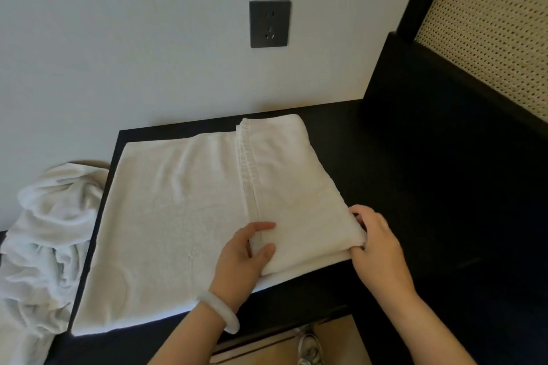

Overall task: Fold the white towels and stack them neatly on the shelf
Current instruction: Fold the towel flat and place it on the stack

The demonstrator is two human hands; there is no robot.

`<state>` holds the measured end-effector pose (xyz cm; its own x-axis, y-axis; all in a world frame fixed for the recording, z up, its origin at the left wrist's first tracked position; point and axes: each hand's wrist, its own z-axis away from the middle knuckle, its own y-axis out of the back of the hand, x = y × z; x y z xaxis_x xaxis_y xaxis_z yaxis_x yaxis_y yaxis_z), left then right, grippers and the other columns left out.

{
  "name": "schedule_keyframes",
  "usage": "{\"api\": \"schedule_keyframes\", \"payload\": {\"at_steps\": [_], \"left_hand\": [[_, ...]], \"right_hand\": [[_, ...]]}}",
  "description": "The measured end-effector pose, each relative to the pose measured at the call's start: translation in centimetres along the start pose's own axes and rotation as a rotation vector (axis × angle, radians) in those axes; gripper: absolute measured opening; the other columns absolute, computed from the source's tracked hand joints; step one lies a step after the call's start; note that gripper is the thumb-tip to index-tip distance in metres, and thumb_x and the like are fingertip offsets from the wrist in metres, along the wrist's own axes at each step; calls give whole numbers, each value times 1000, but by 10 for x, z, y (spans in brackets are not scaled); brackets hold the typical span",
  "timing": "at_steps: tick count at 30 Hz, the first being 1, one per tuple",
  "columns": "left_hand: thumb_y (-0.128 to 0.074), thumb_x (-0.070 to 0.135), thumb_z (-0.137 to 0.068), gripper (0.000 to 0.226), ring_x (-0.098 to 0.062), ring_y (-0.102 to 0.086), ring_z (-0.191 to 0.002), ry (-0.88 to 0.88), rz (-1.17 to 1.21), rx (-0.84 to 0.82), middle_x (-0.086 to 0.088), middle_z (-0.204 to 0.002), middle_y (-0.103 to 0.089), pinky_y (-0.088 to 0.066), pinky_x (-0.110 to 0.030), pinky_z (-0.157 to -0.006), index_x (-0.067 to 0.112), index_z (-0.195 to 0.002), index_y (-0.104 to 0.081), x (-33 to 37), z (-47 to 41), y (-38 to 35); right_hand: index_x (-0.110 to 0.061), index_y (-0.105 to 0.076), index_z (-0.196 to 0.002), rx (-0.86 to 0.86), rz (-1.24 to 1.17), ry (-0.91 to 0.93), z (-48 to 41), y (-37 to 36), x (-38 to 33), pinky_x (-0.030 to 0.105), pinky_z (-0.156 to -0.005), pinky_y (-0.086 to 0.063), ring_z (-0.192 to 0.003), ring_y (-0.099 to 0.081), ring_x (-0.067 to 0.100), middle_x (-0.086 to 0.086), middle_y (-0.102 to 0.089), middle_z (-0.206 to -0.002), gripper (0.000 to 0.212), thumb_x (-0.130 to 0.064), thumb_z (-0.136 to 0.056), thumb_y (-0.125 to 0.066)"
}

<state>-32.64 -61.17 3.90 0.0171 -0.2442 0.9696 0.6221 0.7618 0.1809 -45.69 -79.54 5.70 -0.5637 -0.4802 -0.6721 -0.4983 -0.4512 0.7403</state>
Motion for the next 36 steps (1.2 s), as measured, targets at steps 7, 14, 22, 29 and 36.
{"api": "schedule_keyframes", "payload": {"at_steps": [7,14,22,29,36], "left_hand": [[-62,33,-93,26,1,-50,-96,-158,-311,-47,18,-107,-44,-38,0,-84,41,-117,-55,-5,4,-11],[-65,31,-92,34,1,-45,-102,-153,-323,-54,21,-110,-37,-38,-4,-96,38,-123,-55,-6,7,-15],[-71,28,-82,36,-24,-34,-125,-286,-874,216,-9,-139,-37,-44,-39,-105,25,-117,-63,14,12,-30],[14,53,-85,75,-22,28,-144,-230,-1149,-25,-3,-160,26,12,-47,-119,23,-154,12,17,-50,-49],[10,50,-88,69,-17,34,-142,-239,-1063,-4,2,-156,33,14,-46,-119,27,-153,18,-1,-53,-42]], "right_hand": [[-39,-45,-143,109,228,24,4,-2,29,23,-83,-37,-102,-29,1,-15,-33,-107,59,-22,-90,-65],[-42,-39,-144,26,332,133,23,-1,31,21,-81,-44,-104,-31,0,-15,-32,-114,77,-4,-85,-70],[-36,-52,-137,-65,495,99,-12,40,-30,24,-112,-24,-138,-27,6,-16,-37,-146,51,-9,-94,-51],[-33,8,-155,-187,570,210,-40,-34,-24,39,-122,3,-150,15,13,-7,14,-164,58,-45,-104,-18],[-28,16,-153,-291,640,146,-35,-32,-31,43,-121,8,-150,18,20,-3,25,-160,65,-53,-102,-15]]}}
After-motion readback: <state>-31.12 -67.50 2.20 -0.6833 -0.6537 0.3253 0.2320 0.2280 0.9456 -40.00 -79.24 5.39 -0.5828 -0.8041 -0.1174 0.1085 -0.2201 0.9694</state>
